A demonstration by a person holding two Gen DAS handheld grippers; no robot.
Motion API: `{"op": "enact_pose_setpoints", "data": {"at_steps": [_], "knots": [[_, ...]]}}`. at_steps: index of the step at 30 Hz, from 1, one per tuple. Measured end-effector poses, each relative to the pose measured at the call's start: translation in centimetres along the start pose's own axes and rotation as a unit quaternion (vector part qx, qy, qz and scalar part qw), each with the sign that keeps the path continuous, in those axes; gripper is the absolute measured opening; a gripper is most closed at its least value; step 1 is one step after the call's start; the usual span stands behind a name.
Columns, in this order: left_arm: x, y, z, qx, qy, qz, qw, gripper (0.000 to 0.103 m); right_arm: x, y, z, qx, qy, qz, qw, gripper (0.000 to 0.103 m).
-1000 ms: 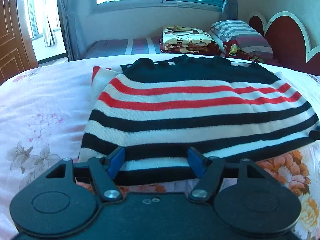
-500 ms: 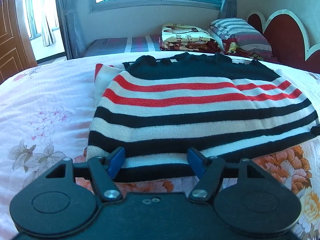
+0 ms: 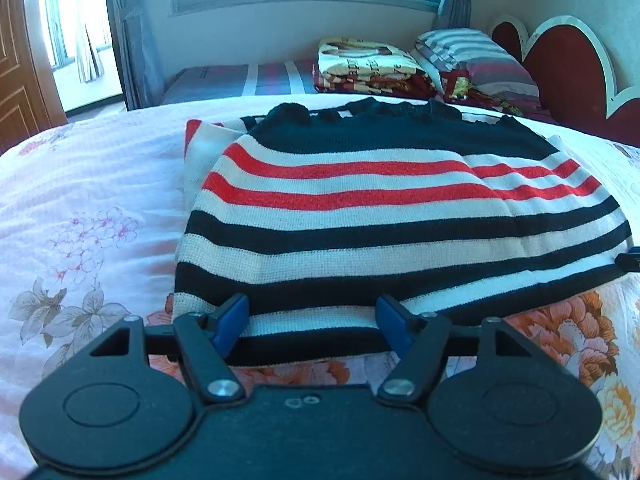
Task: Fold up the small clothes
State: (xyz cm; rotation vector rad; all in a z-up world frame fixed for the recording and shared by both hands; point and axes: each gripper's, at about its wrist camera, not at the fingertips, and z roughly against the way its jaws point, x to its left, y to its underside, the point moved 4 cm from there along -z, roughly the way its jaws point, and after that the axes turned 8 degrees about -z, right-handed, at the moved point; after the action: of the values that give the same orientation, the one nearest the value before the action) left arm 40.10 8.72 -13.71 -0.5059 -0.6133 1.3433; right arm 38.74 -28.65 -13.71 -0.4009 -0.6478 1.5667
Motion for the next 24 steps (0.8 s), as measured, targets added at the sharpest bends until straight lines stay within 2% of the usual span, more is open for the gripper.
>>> {"op": "enact_pose_setpoints", "data": {"at_steps": [2, 4, 7, 9, 10, 11, 12, 14, 17, 21, 24], "knots": [[0.7, -0.2, 0.5, 0.006, -0.008, 0.011, 0.9999, 0.071, -0.4, -0.4, 0.7, -0.003, -0.005, -0.019, 1.000, 0.041], [1.8, 0.1, 2.1, -0.007, -0.025, 0.038, 0.9989, 0.068, -1.1, -0.2, 2.8, -0.036, -0.014, -0.035, 0.999, 0.041], [3.0, 1.9, 4.2, -0.012, -0.043, 0.066, 0.9968, 0.067, -2.1, 1.0, 5.1, -0.049, -0.044, -0.060, 0.996, 0.041], [3.4, 3.4, 4.9, -0.008, -0.026, 0.099, 0.9947, 0.061, -2.3, 1.8, 6.3, -0.055, -0.062, -0.076, 0.994, 0.041], [3.6, 4.1, 5.1, -0.007, -0.007, 0.125, 0.9921, 0.053, -2.2, 2.2, 6.9, -0.056, -0.071, -0.083, 0.992, 0.041], [3.7, 4.8, 5.1, -0.006, 0.019, 0.156, 0.9876, 0.050, -2.1, 2.4, 7.3, -0.057, -0.082, -0.090, 0.991, 0.041], [4.0, 5.3, 5.1, -0.008, 0.040, 0.189, 0.9811, 0.043, -1.8, 2.5, 7.8, -0.060, -0.094, -0.095, 0.989, 0.041], [4.3, 6.0, 5.0, -0.030, 0.066, 0.249, 0.9659, 0.043, -0.9, 2.5, 8.5, -0.065, -0.115, -0.095, 0.987, 0.041], [5.2, 6.2, 3.6, -0.051, 0.095, 0.330, 0.9379, 0.046, 1.2, 1.8, 8.8, -0.068, -0.133, -0.083, 0.985, 0.041], [6.9, 5.3, 0.6, -0.091, 0.117, 0.395, 0.9064, 0.047, 4.6, -0.6, 6.8, -0.060, -0.155, -0.070, 0.984, 0.041], [8.0, 4.1, -1.4, -0.108, 0.126, 0.422, 0.8913, 0.047, 7.0, -2.6, 4.6, -0.066, -0.146, -0.063, 0.985, 0.041]]}}
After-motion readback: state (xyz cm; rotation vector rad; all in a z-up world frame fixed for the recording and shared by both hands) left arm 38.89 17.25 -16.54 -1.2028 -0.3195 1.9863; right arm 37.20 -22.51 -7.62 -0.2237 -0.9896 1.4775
